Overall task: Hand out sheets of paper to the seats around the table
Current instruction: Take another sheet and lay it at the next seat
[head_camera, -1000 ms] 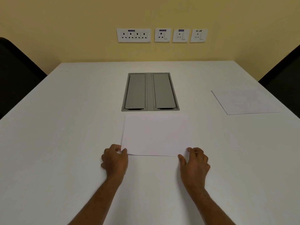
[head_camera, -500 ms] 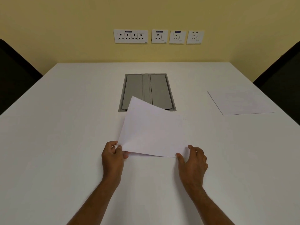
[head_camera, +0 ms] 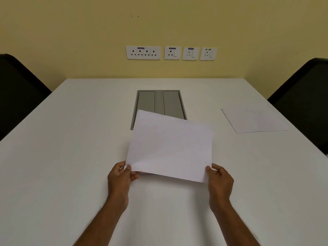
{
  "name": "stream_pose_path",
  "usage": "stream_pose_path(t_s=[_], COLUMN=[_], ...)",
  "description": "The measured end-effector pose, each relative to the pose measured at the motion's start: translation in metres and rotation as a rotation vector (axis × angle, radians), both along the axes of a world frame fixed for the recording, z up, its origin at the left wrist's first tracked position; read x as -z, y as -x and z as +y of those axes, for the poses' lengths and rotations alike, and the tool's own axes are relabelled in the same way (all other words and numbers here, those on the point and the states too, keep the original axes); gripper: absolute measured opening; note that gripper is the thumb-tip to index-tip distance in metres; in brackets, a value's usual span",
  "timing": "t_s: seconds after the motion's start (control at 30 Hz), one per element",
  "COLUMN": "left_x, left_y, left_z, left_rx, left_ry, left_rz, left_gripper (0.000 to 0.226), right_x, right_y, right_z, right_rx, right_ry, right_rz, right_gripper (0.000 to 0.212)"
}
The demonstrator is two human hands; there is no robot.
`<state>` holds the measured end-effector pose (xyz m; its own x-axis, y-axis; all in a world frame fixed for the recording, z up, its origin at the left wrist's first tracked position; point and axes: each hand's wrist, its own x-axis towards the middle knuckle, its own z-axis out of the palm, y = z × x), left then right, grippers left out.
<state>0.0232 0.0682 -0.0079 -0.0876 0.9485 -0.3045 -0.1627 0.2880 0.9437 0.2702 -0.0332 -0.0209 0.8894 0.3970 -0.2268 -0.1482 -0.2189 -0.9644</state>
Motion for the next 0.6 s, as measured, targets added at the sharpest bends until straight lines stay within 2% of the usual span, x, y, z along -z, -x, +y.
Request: stream_pose_path(t_s=[0.1,0.37,0.6], left_x=[-0.018,-0.072,-0.103], left_y=[0.003,0.003,-0.023], left_z=[-0.010,-0.062,-0.115], left_rx=[0.026,0.104,0.248], left_ry=[-0.038,-0.199,-0.299], left_rz=[0.050,0.347,0.429], left_gripper=[0.017,0.015,0.006], right_x=[-0.015,-0.066,-0.097], right_y=[0.007,0.022,0.023], right_z=[-0.015,-0.087,-0.185], right_rx=[0.009,0.090,0.208], right_ry=[-0.032,-0.088,-0.107], right_rz=[0.017,0.062,0.104], right_gripper=[0.010,0.014,0.011])
